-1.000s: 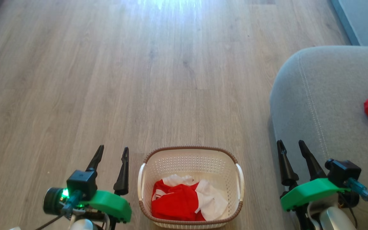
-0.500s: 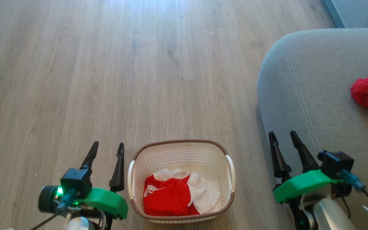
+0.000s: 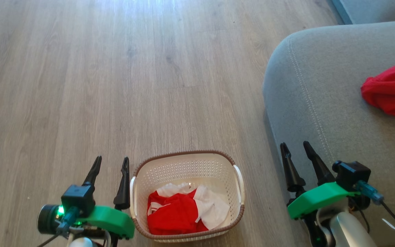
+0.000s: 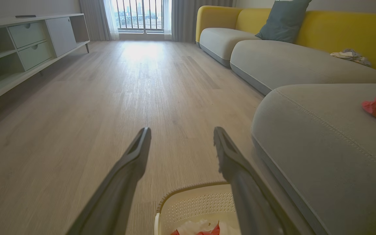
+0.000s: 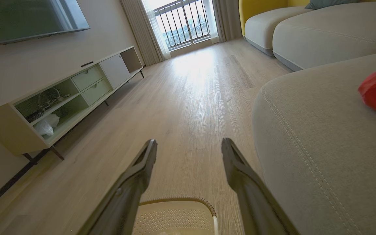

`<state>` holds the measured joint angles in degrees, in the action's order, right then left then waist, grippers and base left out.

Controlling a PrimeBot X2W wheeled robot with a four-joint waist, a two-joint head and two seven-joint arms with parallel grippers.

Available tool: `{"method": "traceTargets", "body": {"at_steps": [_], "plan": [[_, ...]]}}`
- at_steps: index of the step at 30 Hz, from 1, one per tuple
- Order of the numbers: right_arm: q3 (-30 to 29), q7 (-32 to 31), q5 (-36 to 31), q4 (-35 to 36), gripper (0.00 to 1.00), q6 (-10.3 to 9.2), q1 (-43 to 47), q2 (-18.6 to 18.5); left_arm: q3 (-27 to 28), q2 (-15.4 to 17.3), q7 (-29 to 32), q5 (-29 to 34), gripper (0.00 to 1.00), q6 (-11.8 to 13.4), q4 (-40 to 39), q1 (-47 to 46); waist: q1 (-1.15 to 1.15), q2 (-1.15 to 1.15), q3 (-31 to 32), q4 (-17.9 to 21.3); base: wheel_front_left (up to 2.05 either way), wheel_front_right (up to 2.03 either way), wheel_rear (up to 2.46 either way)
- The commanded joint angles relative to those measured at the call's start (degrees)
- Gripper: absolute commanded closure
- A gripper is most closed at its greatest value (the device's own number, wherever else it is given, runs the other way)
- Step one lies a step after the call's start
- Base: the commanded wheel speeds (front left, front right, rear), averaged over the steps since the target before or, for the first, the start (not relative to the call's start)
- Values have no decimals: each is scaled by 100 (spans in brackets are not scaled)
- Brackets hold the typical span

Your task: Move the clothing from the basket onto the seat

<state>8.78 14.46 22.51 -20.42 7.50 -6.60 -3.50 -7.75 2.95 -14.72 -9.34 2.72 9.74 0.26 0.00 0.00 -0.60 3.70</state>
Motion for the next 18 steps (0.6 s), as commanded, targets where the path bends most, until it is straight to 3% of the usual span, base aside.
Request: {"method": "traceTargets", "body": {"at_steps": [1,12,18], "plan": [[163,53,14,167,0,-1,-322,51,181,-7,-28,61,0,12,-211,-147,0,0,10,30,0,0,0],[168,53,13,161,0,-1,-319,39,105,-7,-28,63,0,-11,-200,-146,0,0,-29,147,0,0,0],[12,53,-75,258,0,-1,-321,37,-7,-7,-28,146,0,-131,-76,-243,0,0,-365,179,0,0,0]]}}
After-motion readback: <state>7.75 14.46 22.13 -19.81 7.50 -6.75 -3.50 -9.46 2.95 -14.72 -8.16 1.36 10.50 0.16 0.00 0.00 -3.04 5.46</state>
